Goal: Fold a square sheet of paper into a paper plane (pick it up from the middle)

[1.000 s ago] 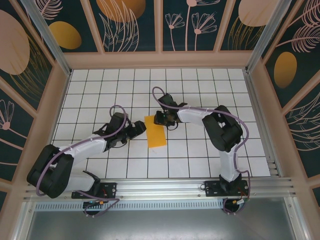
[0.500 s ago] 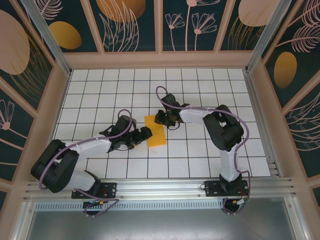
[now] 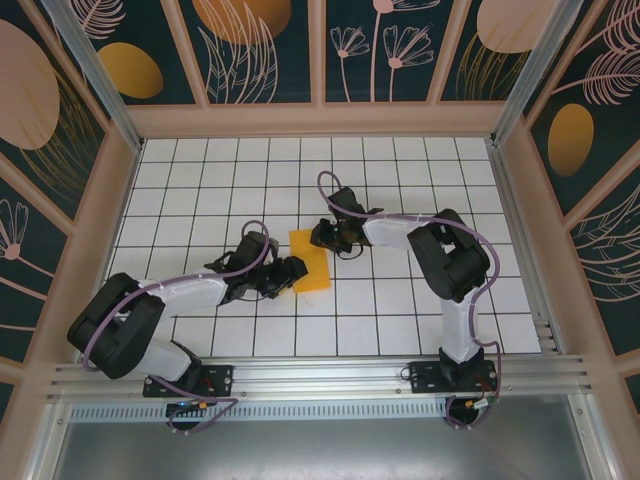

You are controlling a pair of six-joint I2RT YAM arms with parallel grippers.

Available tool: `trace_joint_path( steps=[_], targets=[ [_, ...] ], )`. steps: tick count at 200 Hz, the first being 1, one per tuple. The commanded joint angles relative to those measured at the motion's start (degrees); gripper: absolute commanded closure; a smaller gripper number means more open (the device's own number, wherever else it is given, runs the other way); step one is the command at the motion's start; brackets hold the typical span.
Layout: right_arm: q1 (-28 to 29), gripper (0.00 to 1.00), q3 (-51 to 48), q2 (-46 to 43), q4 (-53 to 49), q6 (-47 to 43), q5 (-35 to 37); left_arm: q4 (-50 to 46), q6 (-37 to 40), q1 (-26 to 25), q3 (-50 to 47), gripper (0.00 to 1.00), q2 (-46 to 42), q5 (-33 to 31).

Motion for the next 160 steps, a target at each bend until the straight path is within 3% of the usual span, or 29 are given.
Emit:
trace_joint_path(
  steps=[1,55,122,160],
  targets=[
    [-0.8,0.69,-3.4,3.3,-3.7,0.5,3.2,2.9,-0.9,-0.4,0.8,0.39,0.7,1.6],
    [-0.9,0.69,-3.6,2.7,-3.1,0.4,2.2,4.8,-1.5,-0.5,-0.2,0.41,1.2,2.6],
    [-0.9,0.71,-0.4,-4.1,-2.9,-5.0,-4.0,4.5,-0.8,-0.5,-0.1,0.61,2.6,0.6],
    [-0.3,0.74,-2.3,-7.9,-3.7,-6.7,-6.5,4.5,-0.5,-0.5,-0.2,0.65,3.7,0.0]
  ],
)
